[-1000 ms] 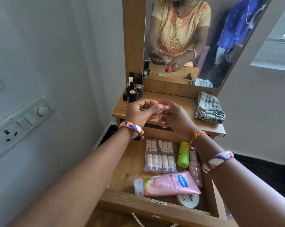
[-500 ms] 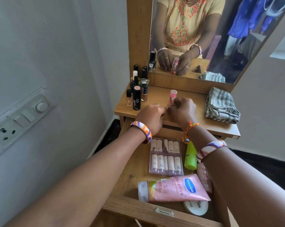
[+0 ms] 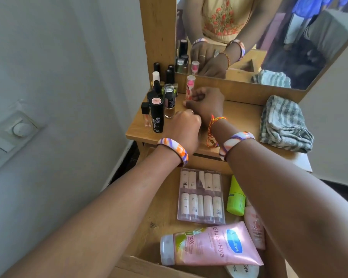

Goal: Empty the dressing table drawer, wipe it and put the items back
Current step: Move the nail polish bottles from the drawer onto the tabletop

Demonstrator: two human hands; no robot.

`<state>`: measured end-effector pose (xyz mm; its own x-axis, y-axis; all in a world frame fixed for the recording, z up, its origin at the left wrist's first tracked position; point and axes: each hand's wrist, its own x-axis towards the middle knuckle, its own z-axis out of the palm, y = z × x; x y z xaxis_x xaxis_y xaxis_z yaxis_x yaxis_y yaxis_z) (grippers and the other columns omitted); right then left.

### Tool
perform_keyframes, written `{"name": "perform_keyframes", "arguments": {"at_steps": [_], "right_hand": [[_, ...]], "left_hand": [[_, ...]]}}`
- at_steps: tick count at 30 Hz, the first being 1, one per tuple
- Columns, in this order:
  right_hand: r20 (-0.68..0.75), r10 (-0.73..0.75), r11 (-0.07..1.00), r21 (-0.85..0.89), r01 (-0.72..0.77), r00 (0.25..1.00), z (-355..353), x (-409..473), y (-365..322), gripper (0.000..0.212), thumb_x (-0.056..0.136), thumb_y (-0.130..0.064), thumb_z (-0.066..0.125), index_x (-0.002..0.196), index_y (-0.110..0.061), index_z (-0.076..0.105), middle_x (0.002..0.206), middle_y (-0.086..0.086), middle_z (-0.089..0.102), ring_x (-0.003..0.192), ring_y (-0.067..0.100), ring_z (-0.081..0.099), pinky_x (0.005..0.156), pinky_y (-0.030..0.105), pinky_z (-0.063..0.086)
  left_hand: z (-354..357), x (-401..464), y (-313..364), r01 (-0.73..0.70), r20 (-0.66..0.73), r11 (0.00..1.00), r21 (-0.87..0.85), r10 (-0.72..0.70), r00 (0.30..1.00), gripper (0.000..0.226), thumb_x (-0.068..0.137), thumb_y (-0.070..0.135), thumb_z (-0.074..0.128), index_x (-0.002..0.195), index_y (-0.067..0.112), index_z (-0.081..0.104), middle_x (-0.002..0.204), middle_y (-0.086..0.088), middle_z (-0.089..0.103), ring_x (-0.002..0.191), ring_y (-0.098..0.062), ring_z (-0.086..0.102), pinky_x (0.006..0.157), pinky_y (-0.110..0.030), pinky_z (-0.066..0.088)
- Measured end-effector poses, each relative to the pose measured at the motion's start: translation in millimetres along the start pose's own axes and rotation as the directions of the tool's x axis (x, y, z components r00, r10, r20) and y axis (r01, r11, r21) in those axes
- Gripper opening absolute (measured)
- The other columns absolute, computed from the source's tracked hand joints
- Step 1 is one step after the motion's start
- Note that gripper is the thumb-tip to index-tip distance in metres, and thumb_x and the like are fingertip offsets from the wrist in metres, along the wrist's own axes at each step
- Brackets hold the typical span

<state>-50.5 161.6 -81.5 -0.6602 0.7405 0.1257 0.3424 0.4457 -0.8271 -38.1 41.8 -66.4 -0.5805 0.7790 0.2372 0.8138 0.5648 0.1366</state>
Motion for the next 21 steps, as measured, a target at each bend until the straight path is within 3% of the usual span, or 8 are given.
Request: {"name": "perform_keyframes", "arguments": {"at_steps": [5,9,12,14,17,19,21], "right_hand": [[0.004,-0.002,0.996,-0.088,0.003,1.000,3.7,11.8,-1.5,0.021,0.072,-0.028,0.078,0.088,-0.018,0.071,0.080,-0.004,0.065,0.077,0.009,0.059,0.067,0.024,0.046],[0.010,0.002,0.998,-0.062,-0.001,1.000,4.0,9.6,-0.5,0.036,0.068,-0.031,0.081,0.098,-0.014,0.070,0.087,-0.002,0.067,0.081,0.012,0.061,0.071,0.027,0.050],[0.030,0.013,1.000,0.021,-0.013,0.999,-4.3,-0.7,5.4,0.042,0.069,-0.021,0.081,0.106,-0.007,0.067,0.089,-0.001,0.063,0.078,0.008,0.057,0.080,0.025,0.050],[0.056,-0.006,1.000,0.013,0.005,0.998,-12.6,-13.8,10.8,0.034,0.073,-0.014,0.077,0.105,-0.006,0.068,0.088,-0.001,0.061,0.067,0.002,0.051,0.075,0.019,0.047],[0.050,-0.029,1.000,0.007,0.028,0.998,-24.6,-43.6,19.1,0.019,0.079,-0.014,0.070,0.098,-0.010,0.070,0.083,-0.004,0.062,0.068,0.002,0.052,0.072,0.012,0.045],[0.051,-0.020,1.000,0.013,0.019,0.998,-32.6,-65.7,22.8,0.009,0.080,-0.016,0.069,0.088,-0.021,0.069,0.073,-0.013,0.060,0.064,-0.001,0.051,0.063,0.003,0.043],[0.077,-0.010,0.998,0.056,0.006,0.997,-42.8,-89.5,21.6,0.015,0.080,-0.014,0.070,0.074,-0.027,0.065,0.066,-0.016,0.056,0.058,-0.002,0.049,0.054,0.007,0.041]], "left_hand": [[3.9,-0.6,1.5,0.027,0.000,1.000,0.012,-0.027,1.000,0.028,0.091,0.015,0.050,0.118,0.012,0.058,0.118,-0.008,0.057,0.111,-0.026,0.052,0.072,-0.029,0.042],[12.4,-5.3,-0.6,0.031,-0.017,0.999,-0.028,-0.031,0.999,0.024,0.092,0.014,0.050,0.114,0.011,0.059,0.118,-0.007,0.057,0.113,-0.025,0.050,0.069,-0.028,0.037],[17.5,-15.3,-4.7,-0.085,-0.116,0.991,-0.106,0.073,0.991,0.014,0.087,0.007,0.054,0.093,0.006,0.066,0.097,-0.012,0.064,0.097,-0.029,0.059,0.060,-0.028,0.036],[20.0,-26.9,-6.8,-0.219,-0.180,0.960,-0.175,0.187,0.966,0.010,0.078,0.002,0.058,0.075,0.003,0.067,0.077,-0.013,0.066,0.076,-0.032,0.062,0.055,-0.026,0.039],[27.8,-55.5,-6.5,-0.381,-0.241,0.898,-0.219,0.328,0.913,0.019,0.080,0.007,0.052,0.072,0.002,0.068,0.075,-0.012,0.067,0.071,-0.030,0.062,0.059,-0.031,0.050],[33.1,-76.3,-7.1,-0.391,-0.269,0.876,-0.282,0.318,0.909,0.024,0.081,0.013,0.049,0.075,0.003,0.070,0.078,-0.011,0.068,0.073,-0.028,0.064,0.058,-0.031,0.053],[36.8,-94.7,-6.4,-0.276,-0.229,0.873,-0.401,0.196,0.953,0.021,0.082,0.012,0.052,0.080,0.004,0.071,0.083,-0.010,0.070,0.076,-0.028,0.066,0.062,-0.034,0.056]]}}
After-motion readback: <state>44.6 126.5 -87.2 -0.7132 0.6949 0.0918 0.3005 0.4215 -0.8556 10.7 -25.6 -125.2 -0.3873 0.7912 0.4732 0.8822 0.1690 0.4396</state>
